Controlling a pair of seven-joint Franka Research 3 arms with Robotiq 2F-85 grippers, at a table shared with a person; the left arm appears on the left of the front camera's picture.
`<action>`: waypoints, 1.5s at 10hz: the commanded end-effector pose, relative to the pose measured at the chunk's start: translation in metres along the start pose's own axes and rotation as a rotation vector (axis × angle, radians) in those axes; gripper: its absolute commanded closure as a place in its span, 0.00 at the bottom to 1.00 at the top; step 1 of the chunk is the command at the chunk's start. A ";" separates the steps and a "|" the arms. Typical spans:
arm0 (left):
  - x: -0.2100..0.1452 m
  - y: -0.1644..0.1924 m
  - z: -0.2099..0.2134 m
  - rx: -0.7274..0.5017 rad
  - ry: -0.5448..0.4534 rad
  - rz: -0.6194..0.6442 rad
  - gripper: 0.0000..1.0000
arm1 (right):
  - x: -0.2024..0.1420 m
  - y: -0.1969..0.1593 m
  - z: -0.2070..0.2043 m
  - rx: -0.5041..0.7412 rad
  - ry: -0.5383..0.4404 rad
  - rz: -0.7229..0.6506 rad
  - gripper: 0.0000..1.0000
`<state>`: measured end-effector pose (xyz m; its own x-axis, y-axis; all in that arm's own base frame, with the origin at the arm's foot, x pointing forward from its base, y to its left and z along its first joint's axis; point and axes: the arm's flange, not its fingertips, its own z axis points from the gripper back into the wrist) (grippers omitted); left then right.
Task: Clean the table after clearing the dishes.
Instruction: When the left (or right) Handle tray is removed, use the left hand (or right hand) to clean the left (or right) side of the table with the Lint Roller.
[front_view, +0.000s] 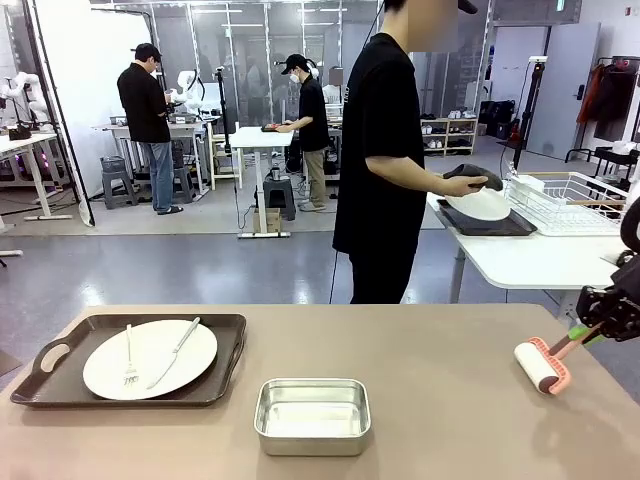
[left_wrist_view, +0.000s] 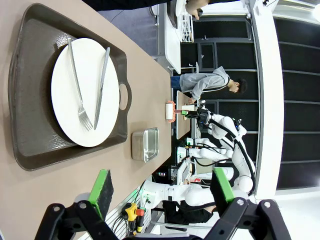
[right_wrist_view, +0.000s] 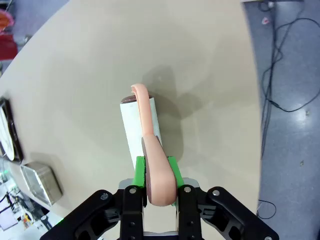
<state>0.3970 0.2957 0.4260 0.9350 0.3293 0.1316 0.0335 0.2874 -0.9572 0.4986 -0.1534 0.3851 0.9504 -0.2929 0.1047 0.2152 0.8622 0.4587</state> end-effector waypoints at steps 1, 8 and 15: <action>-0.003 -0.001 0.003 -0.007 0.008 -0.009 0.00 | -0.010 -0.024 -0.015 -0.204 -0.041 -0.065 0.79; -0.003 -0.001 0.003 -0.007 0.008 -0.009 0.00 | -0.042 0.024 0.034 -0.135 -0.051 0.052 0.79; -0.003 -0.001 0.003 -0.007 0.008 -0.009 0.00 | -0.095 0.113 0.080 -0.274 -0.072 0.219 0.79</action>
<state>0.3970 0.2957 0.4260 0.9350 0.3293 0.1316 0.0335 0.2873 -0.9572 0.4157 -0.0755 0.5014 0.9629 -0.0989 0.2513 0.0490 0.9791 0.1975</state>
